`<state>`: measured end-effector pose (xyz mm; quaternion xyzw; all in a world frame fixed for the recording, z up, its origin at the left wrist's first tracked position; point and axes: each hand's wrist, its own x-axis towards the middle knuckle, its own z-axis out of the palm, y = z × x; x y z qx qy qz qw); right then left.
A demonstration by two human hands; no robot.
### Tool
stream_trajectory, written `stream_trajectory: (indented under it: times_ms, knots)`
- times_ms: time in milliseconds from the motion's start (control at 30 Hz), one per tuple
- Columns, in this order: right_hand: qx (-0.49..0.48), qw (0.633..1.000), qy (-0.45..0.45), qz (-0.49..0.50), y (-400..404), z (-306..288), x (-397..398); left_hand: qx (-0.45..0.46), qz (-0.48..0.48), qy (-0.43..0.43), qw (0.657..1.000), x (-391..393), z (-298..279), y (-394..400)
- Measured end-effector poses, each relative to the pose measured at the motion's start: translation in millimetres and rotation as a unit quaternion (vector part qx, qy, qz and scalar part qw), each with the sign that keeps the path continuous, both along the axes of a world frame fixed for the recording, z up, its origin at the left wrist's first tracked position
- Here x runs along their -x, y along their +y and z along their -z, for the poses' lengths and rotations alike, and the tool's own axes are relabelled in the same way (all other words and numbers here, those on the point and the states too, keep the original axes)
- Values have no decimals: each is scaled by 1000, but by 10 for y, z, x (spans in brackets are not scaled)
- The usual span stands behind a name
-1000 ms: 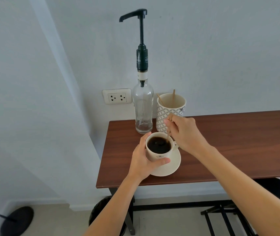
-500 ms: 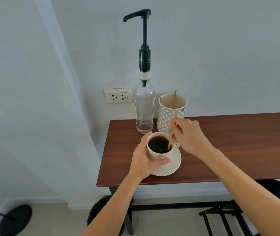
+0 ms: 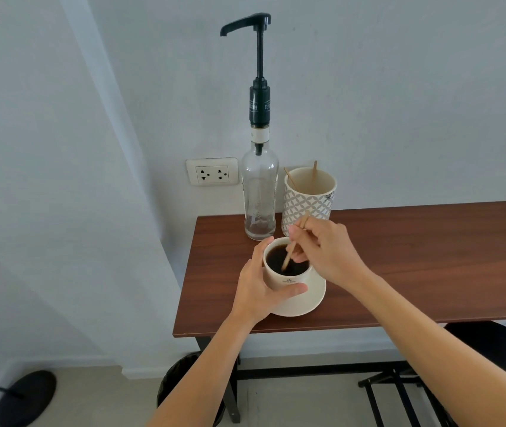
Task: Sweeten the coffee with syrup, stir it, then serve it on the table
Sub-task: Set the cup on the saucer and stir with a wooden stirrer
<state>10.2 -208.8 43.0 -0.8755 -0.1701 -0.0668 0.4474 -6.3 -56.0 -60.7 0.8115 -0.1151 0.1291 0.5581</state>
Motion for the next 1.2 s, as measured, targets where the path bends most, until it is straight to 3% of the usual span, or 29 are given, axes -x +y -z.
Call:
stream_trajectory:
  times_ms: [67,200,300,400,600,667,767,833,1000,1133,1200]
  knots:
    - [-23,999,-23,6,62,16,-13,-2,0,-1,1000,3,-1,0]
    - [44,993,-87,61,-97,48,-112,-3,-12,2,1000,19,-13,-6]
    - [51,995,-58,61,-180,39,-66,-1,-12,2,1000,18,-12,-5]
    - [-28,999,-2,25,-26,48,28,2,-3,2,1000,7,-4,-1]
    - [54,991,-107,67,-121,51,-115,-5,-9,4,1000,16,-9,-6]
    - [54,993,-78,66,-192,45,-100,-6,-10,7,1000,15,-10,-4]
    - [-42,998,19,33,-96,82,-30,0,-4,10,1000,6,-3,4]
    - [-63,997,3,35,-27,124,-57,2,0,11,1000,4,3,2]
    - [23,992,-78,92,-158,92,-161,-7,-12,9,1000,10,-6,-1]
    - [-36,997,4,75,-128,124,-115,-1,-6,15,1000,3,1,4]
    - [-49,996,-5,77,-54,172,-127,-3,-3,17,1000,0,11,1]
